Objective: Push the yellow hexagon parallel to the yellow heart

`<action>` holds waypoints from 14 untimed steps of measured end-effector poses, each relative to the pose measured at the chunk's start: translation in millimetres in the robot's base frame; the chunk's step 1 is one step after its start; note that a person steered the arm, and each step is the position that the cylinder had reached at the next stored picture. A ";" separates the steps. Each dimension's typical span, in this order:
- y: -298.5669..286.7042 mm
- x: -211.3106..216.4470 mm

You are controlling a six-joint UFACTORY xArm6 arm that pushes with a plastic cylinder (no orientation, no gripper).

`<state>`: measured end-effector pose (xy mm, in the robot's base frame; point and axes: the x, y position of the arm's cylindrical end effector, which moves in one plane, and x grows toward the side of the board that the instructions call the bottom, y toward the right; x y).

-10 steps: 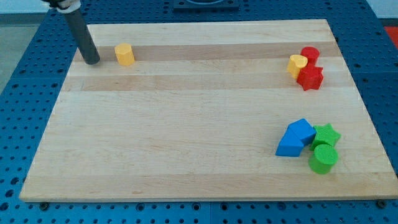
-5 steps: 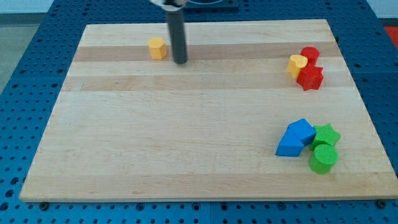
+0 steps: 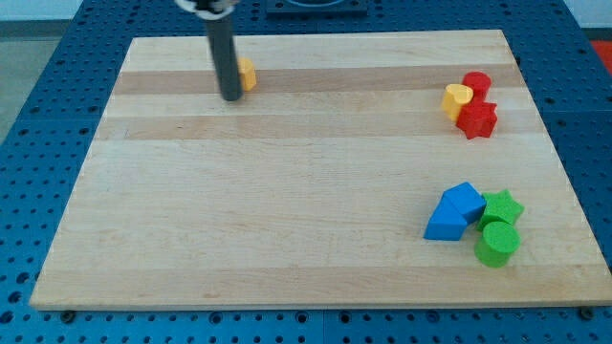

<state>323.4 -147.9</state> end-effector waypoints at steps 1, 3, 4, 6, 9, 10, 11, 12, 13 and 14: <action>-43.4 2.6; -18.5 -42.5; 11.8 -43.3; 122.8 -42.6; 306.5 -39.6; 329.7 -33.2; 306.0 -41.4; 255.2 -46.6; 199.6 -47.6; 149.7 -54.0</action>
<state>269.4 1.9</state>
